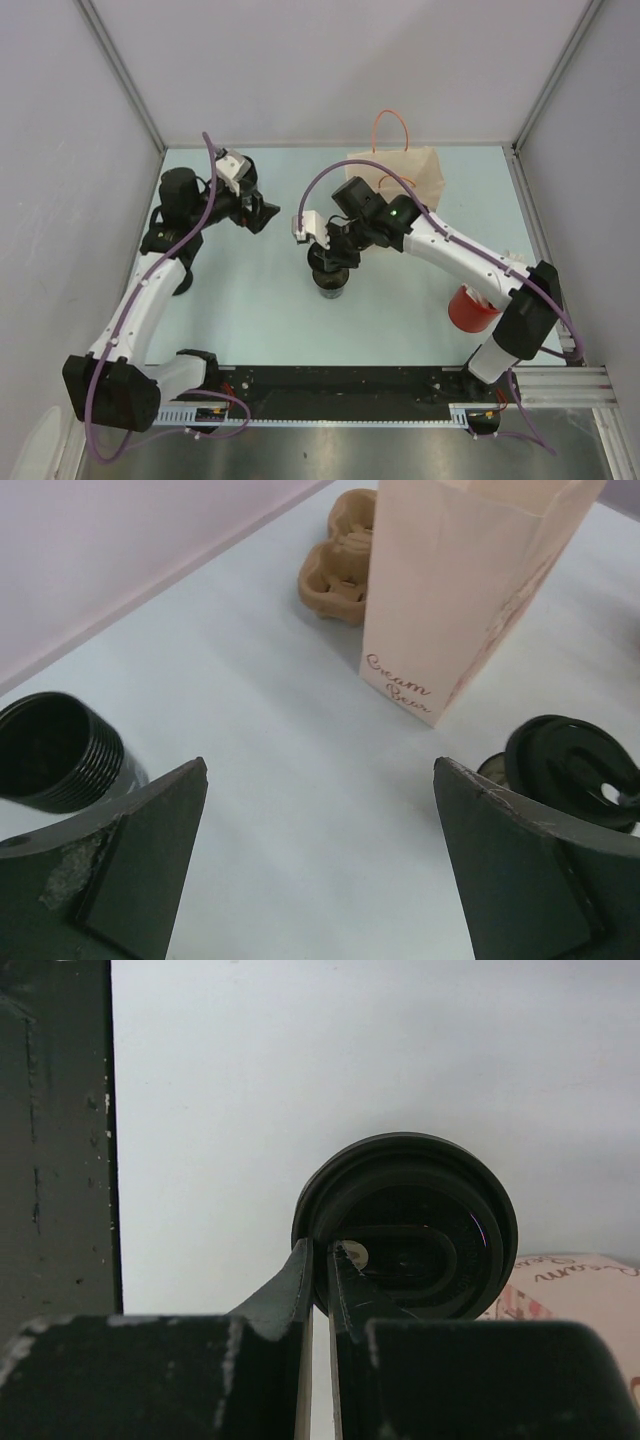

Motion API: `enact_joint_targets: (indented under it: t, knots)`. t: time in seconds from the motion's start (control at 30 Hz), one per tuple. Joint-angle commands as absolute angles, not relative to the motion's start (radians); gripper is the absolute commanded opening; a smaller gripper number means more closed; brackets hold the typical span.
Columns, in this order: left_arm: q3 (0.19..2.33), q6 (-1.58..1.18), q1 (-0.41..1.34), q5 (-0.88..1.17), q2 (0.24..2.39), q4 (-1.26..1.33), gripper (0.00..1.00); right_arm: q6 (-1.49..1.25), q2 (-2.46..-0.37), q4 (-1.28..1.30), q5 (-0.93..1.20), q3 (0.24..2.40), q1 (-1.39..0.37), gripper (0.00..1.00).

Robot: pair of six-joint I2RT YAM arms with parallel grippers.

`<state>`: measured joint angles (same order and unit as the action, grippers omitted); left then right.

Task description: Pack the takeout coffee

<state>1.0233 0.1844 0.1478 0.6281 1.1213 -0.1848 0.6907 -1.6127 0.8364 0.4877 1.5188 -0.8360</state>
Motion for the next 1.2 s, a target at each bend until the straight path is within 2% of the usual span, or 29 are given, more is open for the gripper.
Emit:
enact_joint_targets:
  t: [0.0, 0.43, 1.17]
  knots:
    - [0.999, 0.206, 0.109, 0.581, 1.059, -0.12, 0.99, 0.637, -1.631, 0.847, 0.463, 1.526, -0.853, 0.0]
    - [0.905, 0.141, 0.012, 0.584, 1.019, -0.041, 1.0, 0.621, -1.707, 0.85, 0.428, 1.486, -0.87, 0.0]
    - [0.873, 0.129, 0.006, 0.652, 1.039, -0.011, 1.0, 0.577, -1.743, 0.793, 0.394, 1.476, -0.862, 0.0]
